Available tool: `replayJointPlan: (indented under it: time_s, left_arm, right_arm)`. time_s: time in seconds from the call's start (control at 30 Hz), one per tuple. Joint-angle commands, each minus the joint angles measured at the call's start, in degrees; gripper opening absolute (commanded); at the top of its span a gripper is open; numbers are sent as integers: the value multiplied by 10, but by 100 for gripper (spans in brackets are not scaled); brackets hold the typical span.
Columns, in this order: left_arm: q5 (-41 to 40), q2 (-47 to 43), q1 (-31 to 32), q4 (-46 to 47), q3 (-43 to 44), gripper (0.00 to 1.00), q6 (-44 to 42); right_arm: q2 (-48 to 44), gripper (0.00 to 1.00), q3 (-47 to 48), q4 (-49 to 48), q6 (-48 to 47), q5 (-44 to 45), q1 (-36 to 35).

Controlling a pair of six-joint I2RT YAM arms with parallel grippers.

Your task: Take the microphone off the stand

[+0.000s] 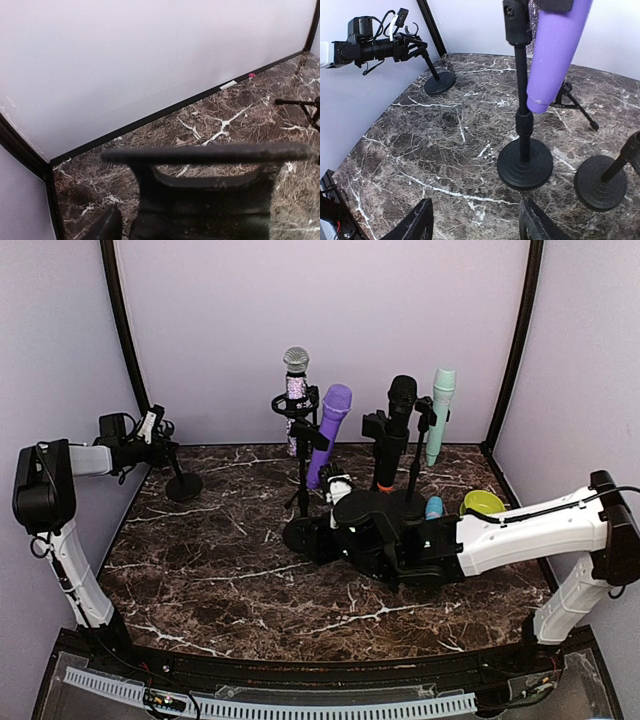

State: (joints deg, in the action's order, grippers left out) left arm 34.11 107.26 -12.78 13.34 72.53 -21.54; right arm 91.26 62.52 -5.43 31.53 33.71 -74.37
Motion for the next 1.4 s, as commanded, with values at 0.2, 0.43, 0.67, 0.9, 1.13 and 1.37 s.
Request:
replayJointPlan:
  time_s: [0.2, 0.43, 0.67, 0.9, 1.13, 1.37]
  left_arm:
    - [46, -95, -7, -51, -22, 98, 16]
    - [64, -173, -8, -251, -2, 99, -51]
    - [142, -248, -8, -410, -9, 99, -87]
    - [258, -297, -7, -535, -36, 99, -137]
    - [281, -322, -7, -585, -52, 99, -188]
    - [294, -336, -7, -579, -72, 99, -189]
  right_arm:
    - [-82, 73, -22, -40, -81, -23, 78]
    - [-77, 81, -9, -92, -146, -104, 134]
    - [-31, 85, -6, -199, -195, -135, 150]
    - [38, 89, 14, -320, -242, -80, 160]
    - [65, 89, 31, -356, -254, -142, 181]
    - [80, 83, 75, -348, -247, -225, 184]
